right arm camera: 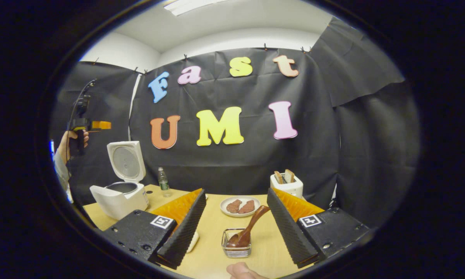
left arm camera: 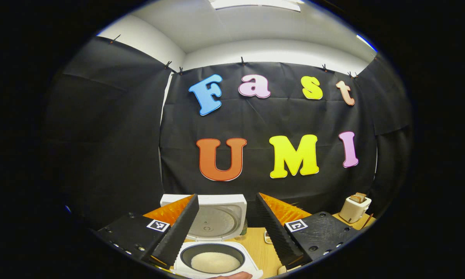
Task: Close the left gripper, press the button to open the rice cooker; take a wooden spoon from the chopstick holder with the right hand, scoop a spoonful of rice and pour it into the rice cooker, then put the wooden spoon back into the chopstick holder.
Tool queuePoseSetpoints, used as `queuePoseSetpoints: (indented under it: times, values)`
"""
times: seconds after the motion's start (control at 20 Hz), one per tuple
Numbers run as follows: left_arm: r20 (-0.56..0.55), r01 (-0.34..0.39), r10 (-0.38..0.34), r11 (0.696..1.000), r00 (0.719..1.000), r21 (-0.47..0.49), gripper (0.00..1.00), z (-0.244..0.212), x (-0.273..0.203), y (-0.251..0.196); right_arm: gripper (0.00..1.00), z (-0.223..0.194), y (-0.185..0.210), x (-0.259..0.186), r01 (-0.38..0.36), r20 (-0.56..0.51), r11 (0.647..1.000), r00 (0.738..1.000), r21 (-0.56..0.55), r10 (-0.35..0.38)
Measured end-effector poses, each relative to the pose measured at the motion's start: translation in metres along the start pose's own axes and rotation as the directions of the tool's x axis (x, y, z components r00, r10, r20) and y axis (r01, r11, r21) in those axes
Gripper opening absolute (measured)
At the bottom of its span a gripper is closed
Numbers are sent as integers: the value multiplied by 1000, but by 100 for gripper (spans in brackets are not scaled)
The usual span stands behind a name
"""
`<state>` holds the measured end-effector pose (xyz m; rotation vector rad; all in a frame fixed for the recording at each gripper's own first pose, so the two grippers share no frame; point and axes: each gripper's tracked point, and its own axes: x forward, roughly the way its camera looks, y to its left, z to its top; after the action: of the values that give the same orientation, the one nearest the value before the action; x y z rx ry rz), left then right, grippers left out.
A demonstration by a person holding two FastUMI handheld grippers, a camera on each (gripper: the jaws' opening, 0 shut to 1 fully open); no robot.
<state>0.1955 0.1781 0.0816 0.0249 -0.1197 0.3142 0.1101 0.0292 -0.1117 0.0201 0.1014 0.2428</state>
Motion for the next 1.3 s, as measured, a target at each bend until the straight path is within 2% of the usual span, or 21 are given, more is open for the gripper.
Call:
queuePoseSetpoints:
  times: [0.05, 0.1, 0.2, 0.25, 0.5, 0.55, 0.6, 0.65, 0.7, 0.75, 0.8, 0.85, 0.9, 0.95, 1.0, 1.05, 1.1, 1.2, 1.25, 1.3]
  values:
    - [14, -24, 24, 1000, 1000, 11, 93, 5, 13, 8, 100, 6, 1, -3, -1, 17, 1000, 1000, 0, 1]
    - [22, -37, 37, 999, 999, 23, 93, 8, 26, 13, 96, 10, 3, -5, 1, 32, 1000, 999, -1, -1]
    - [28, -41, 39, 998, 999, 50, 94, 6, 52, 17, 95, 13, 7, -6, -1, 52, 1000, 999, 6, 0]
    - [22, -47, 46, 997, 999, 59, 93, 1, 66, 22, 100, 15, 12, -6, -9, 54, 1000, 999, 10, 8]
    - [-56, -39, 42, 998, 998, 50, 95, -30, 126, 33, 96, 9, 20, -9, -18, 55, 1000, 998, 14, 18]
    - [-69, -46, 50, 998, 996, 51, 95, -35, 135, 38, 96, 9, 21, -10, -14, 54, 1000, 998, 4, 13]
    - [-78, -66, 70, 996, 995, 54, 95, -41, 144, 46, 100, 9, 21, -11, -8, 57, 1000, 998, -2, 8]
    - [-100, -90, 95, 995, 990, 51, 95, -50, 153, 54, 100, 10, 21, -14, -6, 58, 1000, 998, -4, 6]
    - [-127, -105, 111, 993, 986, 56, 95, -59, 158, 59, 96, 9, 23, -16, -3, 58, 1000, 998, -2, 3]
    - [-148, -109, 118, 992, 982, 65, 96, -69, 162, 61, 96, 9, 23, -17, 3, 56, 1000, 998, -2, -3]
    - [-176, -111, 123, 991, 977, 80, 96, -79, 166, 63, 100, 9, 19, -19, 14, 53, 1000, 999, -6, -14]
    - [-195, -109, 125, 990, 973, 92, 96, -85, 166, 66, 95, 9, 16, -21, 26, 50, 1000, 998, -13, -25]
    - [-186, -99, 112, 992, 976, 78, 98, -82, 166, 64, 100, 10, 15, -23, 37, 48, 999, 998, -23, -35]
    - [-215, -75, 84, 996, 973, 47, 98, -86, 165, 60, 100, 11, 14, -27, 44, 45, 999, 998, -31, -43]
    - [-233, -74, 75, 997, 970, 12, 94, -87, 162, 60, 100, 13, 15, -32, 47, 52, 998, 998, -32, -45]
    - [-232, -88, 88, 996, 969, 12, 94, -85, 161, 62, 100, 16, 16, -36, 51, 54, 998, 997, -30, -50]
    - [-244, -84, 84, 996, 966, 13, 93, -89, 159, 62, 96, 15, 17, -41, 49, 56, 998, 997, -28, -48]
    - [-259, -84, 84, 996, 962, 10, 93, -91, 148, 60, 96, 16, 26, -55, 26, 56, 1000, 998, -15, -25]
    - [-265, -86, 86, 996, 960, 11, 93, -91, 139, 58, 100, 15, 28, -61, 17, 55, 1000, 998, -11, -16]
    - [-274, -86, 86, 996, 958, 11, 93, -92, 129, 56, 100, 15, 28, -67, 14, 58, 1000, 998, -7, -14]
